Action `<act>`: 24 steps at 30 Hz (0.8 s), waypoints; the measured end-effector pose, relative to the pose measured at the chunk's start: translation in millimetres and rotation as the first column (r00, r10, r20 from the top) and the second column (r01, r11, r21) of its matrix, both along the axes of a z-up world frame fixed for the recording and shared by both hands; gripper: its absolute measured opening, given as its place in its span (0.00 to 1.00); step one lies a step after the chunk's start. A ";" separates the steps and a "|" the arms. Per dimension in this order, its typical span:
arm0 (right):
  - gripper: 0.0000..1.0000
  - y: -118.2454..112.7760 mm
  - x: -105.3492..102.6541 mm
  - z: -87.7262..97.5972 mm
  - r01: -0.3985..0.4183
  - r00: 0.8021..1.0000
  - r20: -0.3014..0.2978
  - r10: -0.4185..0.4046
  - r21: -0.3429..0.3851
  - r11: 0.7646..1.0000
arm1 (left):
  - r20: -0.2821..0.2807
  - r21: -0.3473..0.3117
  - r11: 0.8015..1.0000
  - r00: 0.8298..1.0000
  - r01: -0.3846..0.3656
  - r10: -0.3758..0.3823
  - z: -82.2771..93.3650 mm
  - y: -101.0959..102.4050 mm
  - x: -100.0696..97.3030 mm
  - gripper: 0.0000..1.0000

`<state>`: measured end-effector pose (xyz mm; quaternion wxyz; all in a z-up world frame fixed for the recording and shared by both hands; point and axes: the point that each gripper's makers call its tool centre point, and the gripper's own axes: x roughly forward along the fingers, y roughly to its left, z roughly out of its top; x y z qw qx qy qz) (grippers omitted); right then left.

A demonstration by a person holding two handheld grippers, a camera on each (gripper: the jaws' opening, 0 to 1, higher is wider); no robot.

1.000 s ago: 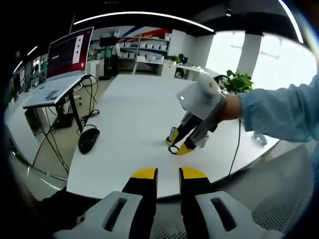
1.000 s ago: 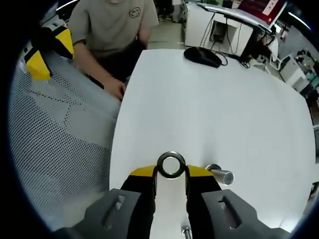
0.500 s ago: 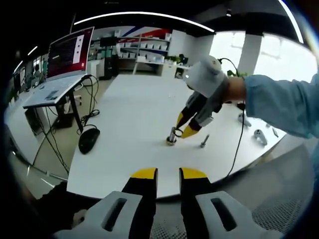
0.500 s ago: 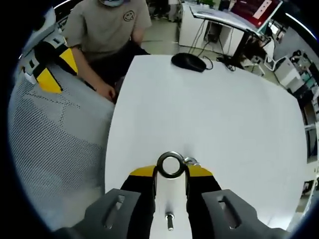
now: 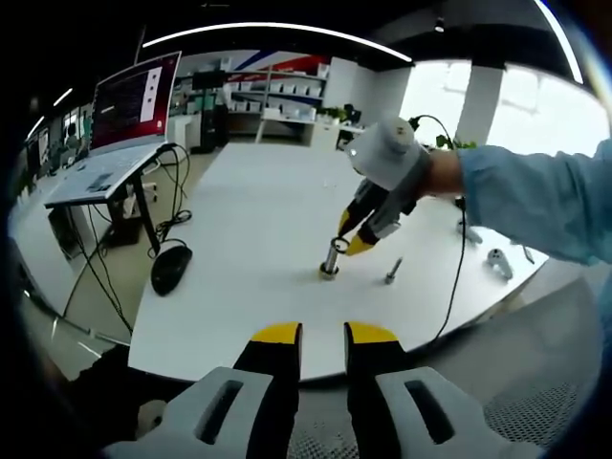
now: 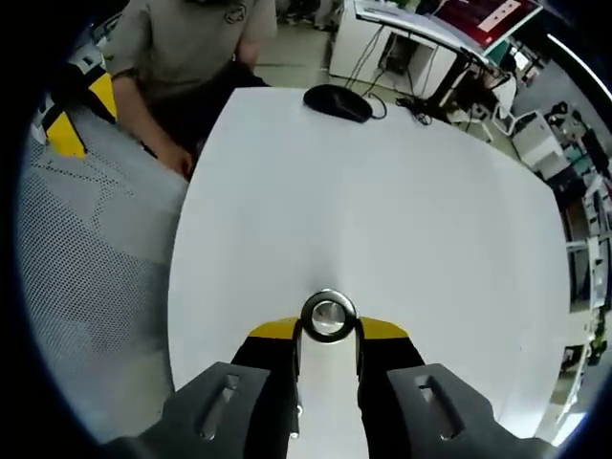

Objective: Place the washer onto the threaded stud by aligning its center hole with the stud, sliding it down to the base, and recovering from edge contact or off-axis alignment until the washer reaches the visible bottom stop.

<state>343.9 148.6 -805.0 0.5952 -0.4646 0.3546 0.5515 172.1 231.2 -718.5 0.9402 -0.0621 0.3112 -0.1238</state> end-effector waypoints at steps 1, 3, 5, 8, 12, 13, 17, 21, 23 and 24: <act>0.23 0.1 1.6 -1.2 0.003 1.000 -0.001 -0.003 0.000 1.000 | 0.000 0.000 1.000 1.000 0.000 0.000 0.0 0.0 0.0 0.15; 0.23 0.7 4.1 -3.5 0.014 1.000 -0.007 -0.014 0.004 1.000 | 0.000 0.000 1.000 1.000 0.000 0.000 0.0 0.0 -0.2 0.15; 0.23 0.0 6.2 -5.7 0.020 1.000 -0.016 -0.020 0.000 1.000 | 0.000 0.000 1.000 1.000 -0.001 0.001 0.0 0.0 -0.3 0.15; 0.23 -0.9 8.0 -9.5 0.032 0.999 -0.029 -0.032 -0.003 0.999 | -0.001 0.000 1.000 1.000 -0.001 0.001 -0.1 0.0 -0.2 0.15; 0.23 -1.2 6.0 -18.7 0.032 0.999 -0.042 -0.032 -0.016 0.999 | -0.002 0.000 1.000 1.000 0.000 0.000 -0.1 -0.3 -0.2 0.15; 0.23 -1.2 5.1 -21.2 0.023 0.999 -0.042 -0.024 -0.026 0.999 | -0.002 0.001 1.000 1.000 0.000 0.000 -0.1 -0.3 -0.3 0.15; 0.22 -0.4 6.1 -30.4 0.017 0.999 -0.047 -0.019 -0.044 0.999 | -0.002 0.001 1.000 1.000 -0.001 0.001 -0.3 -0.1 -0.2 0.15; 0.22 -0.1 8.7 -40.4 0.015 0.998 -0.056 -0.018 -0.060 0.998 | -0.002 0.001 1.000 1.000 -0.002 0.002 -0.2 0.0 -0.2 0.15; 0.22 -0.8 9.4 -44.4 0.015 0.998 -0.061 -0.019 -0.069 0.998 | -0.002 0.001 1.000 1.000 -0.002 0.002 -0.4 -0.2 -0.1 0.15; 0.22 -1.0 9.9 -46.3 0.014 0.998 -0.062 -0.019 -0.072 0.997 | -0.002 0.001 1.000 1.000 -0.002 0.002 -0.4 -0.1 -0.1 0.15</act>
